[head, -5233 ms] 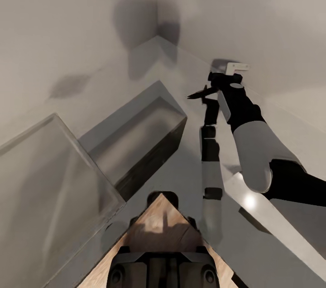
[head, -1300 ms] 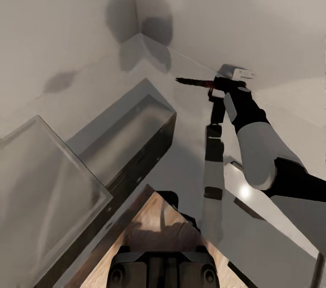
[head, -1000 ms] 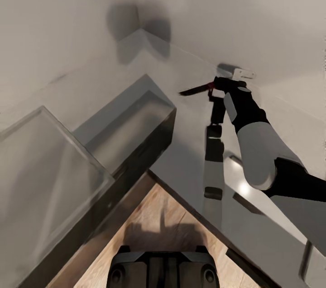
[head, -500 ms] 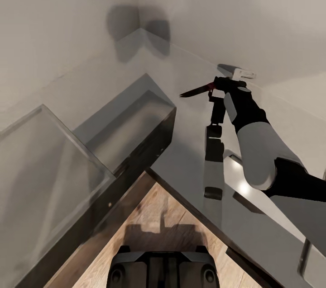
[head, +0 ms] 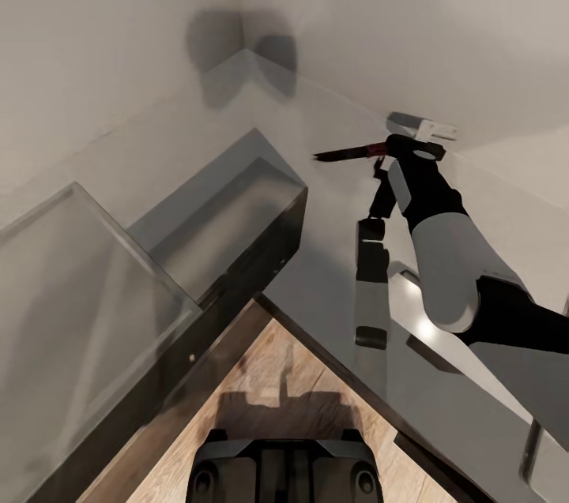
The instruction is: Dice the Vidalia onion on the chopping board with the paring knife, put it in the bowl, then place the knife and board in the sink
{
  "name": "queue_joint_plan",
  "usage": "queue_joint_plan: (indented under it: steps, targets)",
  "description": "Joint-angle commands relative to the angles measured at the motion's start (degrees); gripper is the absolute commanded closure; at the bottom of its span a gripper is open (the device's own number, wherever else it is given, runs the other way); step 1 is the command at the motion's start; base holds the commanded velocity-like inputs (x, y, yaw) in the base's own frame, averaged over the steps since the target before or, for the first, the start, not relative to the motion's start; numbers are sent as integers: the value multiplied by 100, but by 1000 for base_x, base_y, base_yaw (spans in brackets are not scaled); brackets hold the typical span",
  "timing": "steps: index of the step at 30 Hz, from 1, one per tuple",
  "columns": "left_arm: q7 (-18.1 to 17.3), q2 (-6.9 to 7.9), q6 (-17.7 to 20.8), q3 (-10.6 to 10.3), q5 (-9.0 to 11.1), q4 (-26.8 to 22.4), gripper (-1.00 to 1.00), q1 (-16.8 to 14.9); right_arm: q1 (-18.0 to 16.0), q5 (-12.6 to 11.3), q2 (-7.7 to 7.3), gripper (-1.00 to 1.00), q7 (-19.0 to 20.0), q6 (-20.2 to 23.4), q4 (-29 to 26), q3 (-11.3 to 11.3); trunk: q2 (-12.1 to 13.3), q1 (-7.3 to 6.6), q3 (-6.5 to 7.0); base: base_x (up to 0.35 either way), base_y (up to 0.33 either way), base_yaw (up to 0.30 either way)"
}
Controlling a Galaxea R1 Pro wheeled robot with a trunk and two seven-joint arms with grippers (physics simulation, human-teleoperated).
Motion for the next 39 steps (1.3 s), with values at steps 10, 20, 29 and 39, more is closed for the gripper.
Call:
queue_joint_plan:
  steps: [10,20,29,39]
  targets:
    - [56,10,-14,-45,37,-8,-100,1,-3,21,8,-100,-366,52,208,-38,-7,5,-7,0,0,0]
    - [57,2,-23,-45,37,79,-100,1,-4,21,15,-100,-644,46,208,-36,-7,5,-7,-172,0,0]
    - [57,2,-23,-45,37,81,-100,1,-2,21,9,-100,-654,44,208,-36,-7,5,-7,-58,0,0]
    - [57,2,-23,-45,37,81,-100,1,-4,21,8,-100,-677,46,208,-36,-7,5,-7,-101,0,0]
